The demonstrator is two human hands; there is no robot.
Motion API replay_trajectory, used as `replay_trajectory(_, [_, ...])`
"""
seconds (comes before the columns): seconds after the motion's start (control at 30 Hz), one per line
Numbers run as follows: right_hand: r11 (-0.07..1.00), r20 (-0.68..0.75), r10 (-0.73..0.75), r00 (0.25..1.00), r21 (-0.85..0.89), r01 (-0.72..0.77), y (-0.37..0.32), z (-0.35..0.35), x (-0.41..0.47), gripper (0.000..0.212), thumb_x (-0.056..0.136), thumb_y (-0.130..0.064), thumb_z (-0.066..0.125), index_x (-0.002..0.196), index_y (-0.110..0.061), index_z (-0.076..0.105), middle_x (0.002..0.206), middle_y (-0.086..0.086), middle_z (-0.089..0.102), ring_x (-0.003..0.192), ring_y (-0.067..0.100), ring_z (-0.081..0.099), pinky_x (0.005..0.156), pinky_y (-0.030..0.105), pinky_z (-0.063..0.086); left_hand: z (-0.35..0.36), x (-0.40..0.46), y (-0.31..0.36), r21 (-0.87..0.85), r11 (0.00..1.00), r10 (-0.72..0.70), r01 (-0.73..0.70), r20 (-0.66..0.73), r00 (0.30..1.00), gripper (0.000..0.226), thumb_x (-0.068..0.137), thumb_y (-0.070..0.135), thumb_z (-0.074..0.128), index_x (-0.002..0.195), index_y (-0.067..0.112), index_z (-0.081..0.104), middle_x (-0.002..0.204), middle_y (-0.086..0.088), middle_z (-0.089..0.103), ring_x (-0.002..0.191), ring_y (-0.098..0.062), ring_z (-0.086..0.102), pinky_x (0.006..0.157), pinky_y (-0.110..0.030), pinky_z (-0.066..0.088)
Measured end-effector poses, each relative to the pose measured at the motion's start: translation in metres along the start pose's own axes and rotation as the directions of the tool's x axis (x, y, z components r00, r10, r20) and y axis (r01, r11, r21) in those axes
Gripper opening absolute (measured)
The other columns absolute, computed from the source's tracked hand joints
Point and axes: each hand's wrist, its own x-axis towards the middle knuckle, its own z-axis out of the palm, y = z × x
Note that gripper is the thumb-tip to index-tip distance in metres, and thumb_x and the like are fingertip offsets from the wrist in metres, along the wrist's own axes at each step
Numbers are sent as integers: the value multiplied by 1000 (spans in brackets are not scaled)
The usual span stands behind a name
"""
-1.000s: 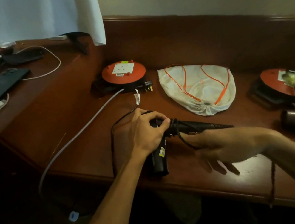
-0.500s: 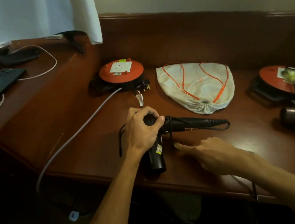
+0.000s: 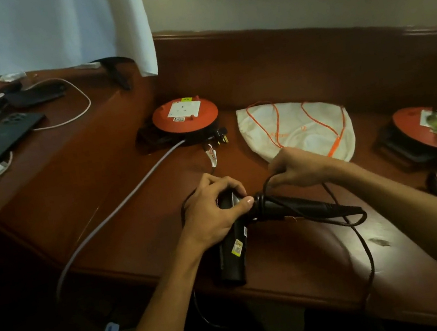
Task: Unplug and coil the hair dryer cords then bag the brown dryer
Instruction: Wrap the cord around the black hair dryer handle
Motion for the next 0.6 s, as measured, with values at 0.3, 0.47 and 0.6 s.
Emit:
replay_trajectory(0.3, [996, 383, 11, 924, -89, 25, -88, -39, -64, 18, 102, -23, 51, 90, -19, 64, 71, 1, 62, 59, 12, 55, 57, 29, 45, 12, -5, 8, 104, 994, -9, 29, -193, 981, 26, 71, 60, 68, 90, 43, 74, 99, 18, 51, 94, -1, 58, 81, -37, 56])
replay_trajectory(0.47, [990, 249, 65, 966, -140, -31, -86, -27, -99, 17, 107, -29, 42, 102, -28, 58, 78, 2, 70, 60, 13, 65, 62, 30, 55, 13, -7, 5, 44, 998, -31, 44, -263, 964, 20, 73, 54, 74, 86, 39, 75, 100, 16, 52, 96, 2, 56, 84, -31, 54])
replay_trajectory(0.6, [949, -124, -21, 992, -314, -19, -91, 14, -116, 29, 105, -42, 37, 123, -30, 57, 84, -6, 66, 65, 16, 62, 57, 31, 50, 12, -5, 4, 11, 998, -49, 54, -295, 954, 10, 77, 39, 82, 86, 36, 76, 100, 14, 51, 96, 2, 55, 85, -24, 50])
